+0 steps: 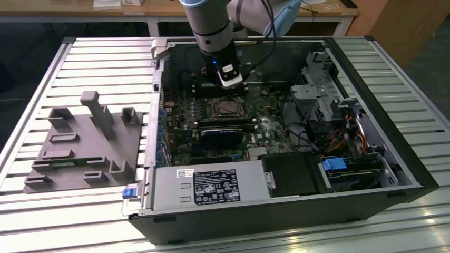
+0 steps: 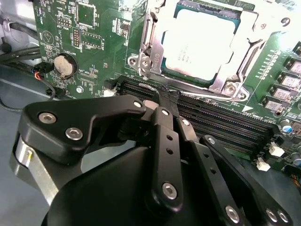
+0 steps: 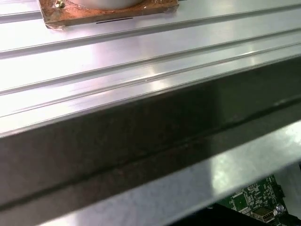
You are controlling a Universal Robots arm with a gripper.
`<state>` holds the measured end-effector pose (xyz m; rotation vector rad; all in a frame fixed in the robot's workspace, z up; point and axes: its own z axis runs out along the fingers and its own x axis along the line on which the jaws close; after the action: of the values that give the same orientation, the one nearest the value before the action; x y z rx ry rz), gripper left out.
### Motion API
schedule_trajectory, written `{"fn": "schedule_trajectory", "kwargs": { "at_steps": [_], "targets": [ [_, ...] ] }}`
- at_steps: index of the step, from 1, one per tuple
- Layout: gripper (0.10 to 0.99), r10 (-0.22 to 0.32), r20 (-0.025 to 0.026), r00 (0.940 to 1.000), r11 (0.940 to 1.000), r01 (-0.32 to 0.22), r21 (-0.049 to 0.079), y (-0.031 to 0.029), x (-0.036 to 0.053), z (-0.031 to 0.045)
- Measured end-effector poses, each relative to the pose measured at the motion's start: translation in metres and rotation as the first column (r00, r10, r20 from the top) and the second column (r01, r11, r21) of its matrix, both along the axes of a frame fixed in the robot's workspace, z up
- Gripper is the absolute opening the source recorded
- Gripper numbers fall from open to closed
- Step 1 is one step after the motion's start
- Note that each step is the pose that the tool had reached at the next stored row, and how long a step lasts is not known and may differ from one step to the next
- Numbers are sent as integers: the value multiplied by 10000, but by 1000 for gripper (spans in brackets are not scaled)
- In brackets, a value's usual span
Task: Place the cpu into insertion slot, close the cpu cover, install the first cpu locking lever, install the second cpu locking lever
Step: 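Install the first cpu locking lever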
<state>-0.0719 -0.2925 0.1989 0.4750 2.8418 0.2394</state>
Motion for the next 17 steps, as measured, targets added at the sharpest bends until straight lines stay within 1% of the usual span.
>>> {"fn": "schedule_trajectory", "kwargs": {
  "at_steps": [7, 17],
  "targets": [
    [102, -260, -1, 9997, 9997, 260, -1, 0, 0, -20],
    [102, -459, -1, 9989, 9989, 459, -23, 0, 0, -57]
  ]
}}
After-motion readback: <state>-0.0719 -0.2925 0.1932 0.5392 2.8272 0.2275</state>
